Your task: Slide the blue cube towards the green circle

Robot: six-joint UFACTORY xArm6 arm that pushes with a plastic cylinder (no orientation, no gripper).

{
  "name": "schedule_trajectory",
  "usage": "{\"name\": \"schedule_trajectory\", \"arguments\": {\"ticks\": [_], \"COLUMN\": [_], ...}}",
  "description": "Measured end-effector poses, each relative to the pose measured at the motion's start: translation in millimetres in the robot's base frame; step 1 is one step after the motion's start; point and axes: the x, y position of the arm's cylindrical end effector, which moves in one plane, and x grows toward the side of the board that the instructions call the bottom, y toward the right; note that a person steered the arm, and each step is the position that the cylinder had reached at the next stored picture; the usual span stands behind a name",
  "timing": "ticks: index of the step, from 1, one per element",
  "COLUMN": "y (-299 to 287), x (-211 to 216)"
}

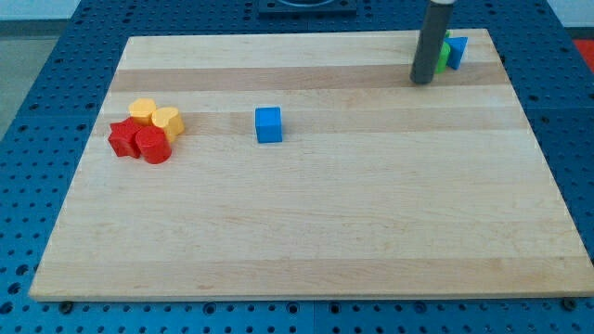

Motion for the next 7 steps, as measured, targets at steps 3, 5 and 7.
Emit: {"name": "schedule_trajectory", "arguments": {"ticks": [3, 5, 7], "y": [-102, -187, -247], "x": [135, 125, 122]}}
